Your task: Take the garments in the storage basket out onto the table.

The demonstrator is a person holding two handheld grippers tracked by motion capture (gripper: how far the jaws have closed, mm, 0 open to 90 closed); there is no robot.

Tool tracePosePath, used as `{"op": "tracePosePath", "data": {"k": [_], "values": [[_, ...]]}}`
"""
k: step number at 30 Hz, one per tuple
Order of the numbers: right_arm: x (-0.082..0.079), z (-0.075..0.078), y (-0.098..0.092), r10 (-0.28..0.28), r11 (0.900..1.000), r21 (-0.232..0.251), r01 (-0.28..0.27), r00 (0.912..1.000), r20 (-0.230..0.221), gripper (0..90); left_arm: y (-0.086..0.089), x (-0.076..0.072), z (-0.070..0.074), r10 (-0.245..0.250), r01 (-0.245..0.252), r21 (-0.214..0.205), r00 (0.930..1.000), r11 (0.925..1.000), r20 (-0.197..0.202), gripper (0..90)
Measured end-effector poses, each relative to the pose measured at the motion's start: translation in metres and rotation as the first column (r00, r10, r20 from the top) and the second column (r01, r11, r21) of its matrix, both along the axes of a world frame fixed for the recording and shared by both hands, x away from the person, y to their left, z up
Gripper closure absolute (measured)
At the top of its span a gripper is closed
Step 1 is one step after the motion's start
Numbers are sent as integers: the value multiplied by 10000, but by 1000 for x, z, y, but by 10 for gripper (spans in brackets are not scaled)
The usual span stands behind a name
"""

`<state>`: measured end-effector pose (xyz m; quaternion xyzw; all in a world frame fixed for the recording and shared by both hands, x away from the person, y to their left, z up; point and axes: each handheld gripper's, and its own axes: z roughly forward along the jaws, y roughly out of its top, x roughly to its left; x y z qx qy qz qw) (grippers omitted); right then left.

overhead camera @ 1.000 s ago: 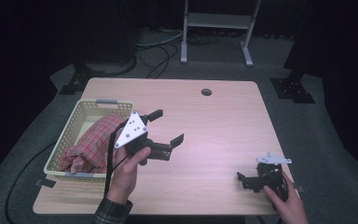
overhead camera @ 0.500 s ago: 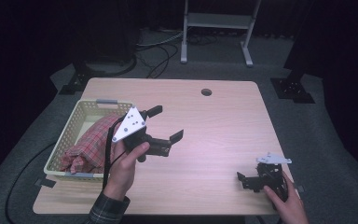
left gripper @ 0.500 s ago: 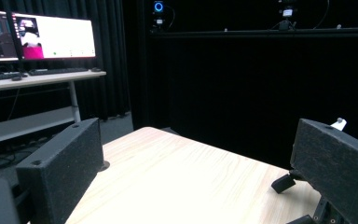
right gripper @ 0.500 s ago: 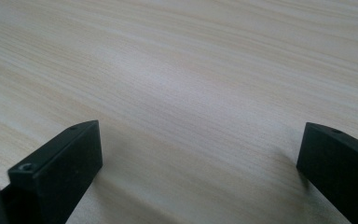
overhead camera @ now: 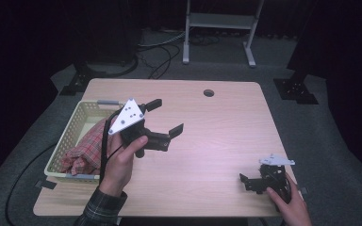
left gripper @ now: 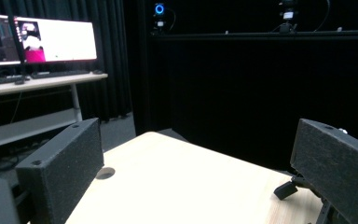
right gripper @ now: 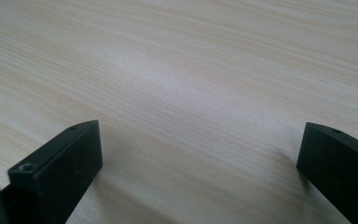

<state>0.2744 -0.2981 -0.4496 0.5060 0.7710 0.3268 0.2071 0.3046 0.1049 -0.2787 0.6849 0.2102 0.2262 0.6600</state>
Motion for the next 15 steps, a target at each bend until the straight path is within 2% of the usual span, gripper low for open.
{"op": "tracePosePath", "data": {"k": [15], "values": [[0, 0, 0, 3, 10000, -10, -3, 10000, 8, 0, 10, 2, 5, -215, 214, -129, 9998, 9997, -61, 22]]}}
